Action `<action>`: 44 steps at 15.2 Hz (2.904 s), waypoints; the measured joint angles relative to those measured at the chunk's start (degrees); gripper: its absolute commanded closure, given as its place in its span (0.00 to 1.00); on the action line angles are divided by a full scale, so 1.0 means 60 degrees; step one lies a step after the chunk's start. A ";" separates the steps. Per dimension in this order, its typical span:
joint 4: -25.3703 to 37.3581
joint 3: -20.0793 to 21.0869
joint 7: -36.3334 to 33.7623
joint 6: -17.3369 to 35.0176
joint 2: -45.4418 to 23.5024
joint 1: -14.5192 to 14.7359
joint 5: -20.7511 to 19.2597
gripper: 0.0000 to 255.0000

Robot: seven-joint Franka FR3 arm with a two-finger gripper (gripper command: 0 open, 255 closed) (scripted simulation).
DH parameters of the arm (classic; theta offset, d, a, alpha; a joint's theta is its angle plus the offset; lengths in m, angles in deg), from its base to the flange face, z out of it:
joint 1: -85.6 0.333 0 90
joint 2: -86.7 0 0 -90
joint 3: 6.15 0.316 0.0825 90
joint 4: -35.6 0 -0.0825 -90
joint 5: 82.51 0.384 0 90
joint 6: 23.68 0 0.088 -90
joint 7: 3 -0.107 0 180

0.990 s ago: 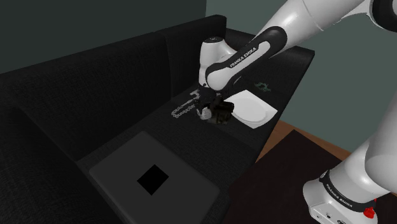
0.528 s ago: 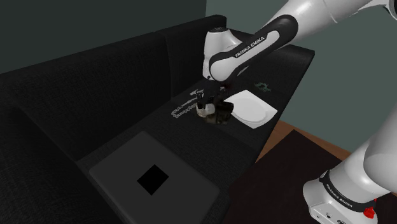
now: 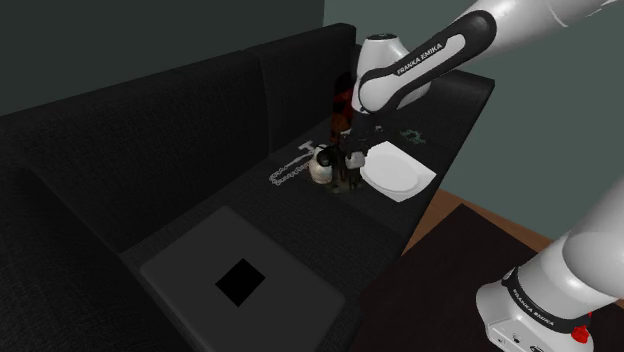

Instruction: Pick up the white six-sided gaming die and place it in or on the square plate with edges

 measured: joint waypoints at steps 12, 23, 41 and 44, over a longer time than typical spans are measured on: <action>-0.0195 -0.1154 0.3053 -0.0296 0.0555 -0.1649 0.0359 1.00; -0.0067 -0.1599 0.4115 0.0204 -0.0064 -0.2216 0.0412 1.00; -0.0237 -0.1634 0.4042 0.1896 -0.1585 -0.2195 0.0326 1.00; -0.0237 -0.1634 0.4042 0.1901 -0.1588 -0.2195 0.0326 0.00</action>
